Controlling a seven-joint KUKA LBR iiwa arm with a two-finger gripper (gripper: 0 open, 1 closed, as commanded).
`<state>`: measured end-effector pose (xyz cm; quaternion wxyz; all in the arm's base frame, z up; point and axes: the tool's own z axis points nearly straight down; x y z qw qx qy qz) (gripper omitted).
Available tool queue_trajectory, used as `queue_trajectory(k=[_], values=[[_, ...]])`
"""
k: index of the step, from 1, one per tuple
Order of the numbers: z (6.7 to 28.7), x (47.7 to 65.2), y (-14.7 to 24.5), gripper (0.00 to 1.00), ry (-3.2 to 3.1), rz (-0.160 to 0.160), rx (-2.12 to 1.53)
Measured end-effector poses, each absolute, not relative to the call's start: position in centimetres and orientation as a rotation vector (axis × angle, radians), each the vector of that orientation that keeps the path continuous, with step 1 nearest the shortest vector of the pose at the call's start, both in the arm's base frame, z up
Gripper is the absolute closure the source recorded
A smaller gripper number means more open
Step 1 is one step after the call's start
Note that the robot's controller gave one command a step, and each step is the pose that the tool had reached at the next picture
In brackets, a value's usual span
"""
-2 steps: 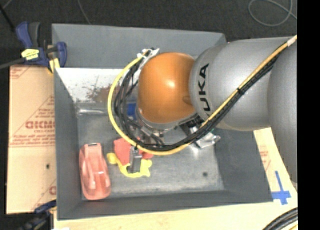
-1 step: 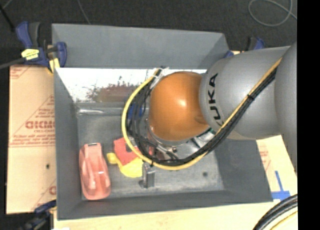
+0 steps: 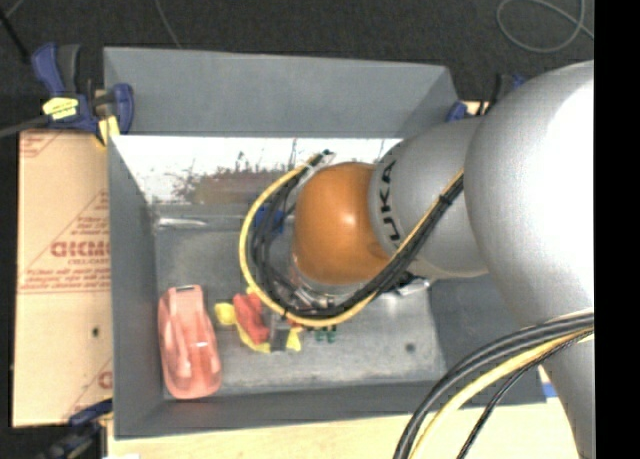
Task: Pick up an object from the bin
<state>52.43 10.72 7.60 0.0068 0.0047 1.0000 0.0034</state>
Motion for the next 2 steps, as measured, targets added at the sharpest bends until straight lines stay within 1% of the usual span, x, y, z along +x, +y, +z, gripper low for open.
queue_trajectory(k=[1, 2], values=[[7.6, 52.4, 10.7, 1.00, 3.128, 0.011, 0.017], [11.4, 53.2, 11.3, 1.00, 3.133, 0.008, 0.050]])
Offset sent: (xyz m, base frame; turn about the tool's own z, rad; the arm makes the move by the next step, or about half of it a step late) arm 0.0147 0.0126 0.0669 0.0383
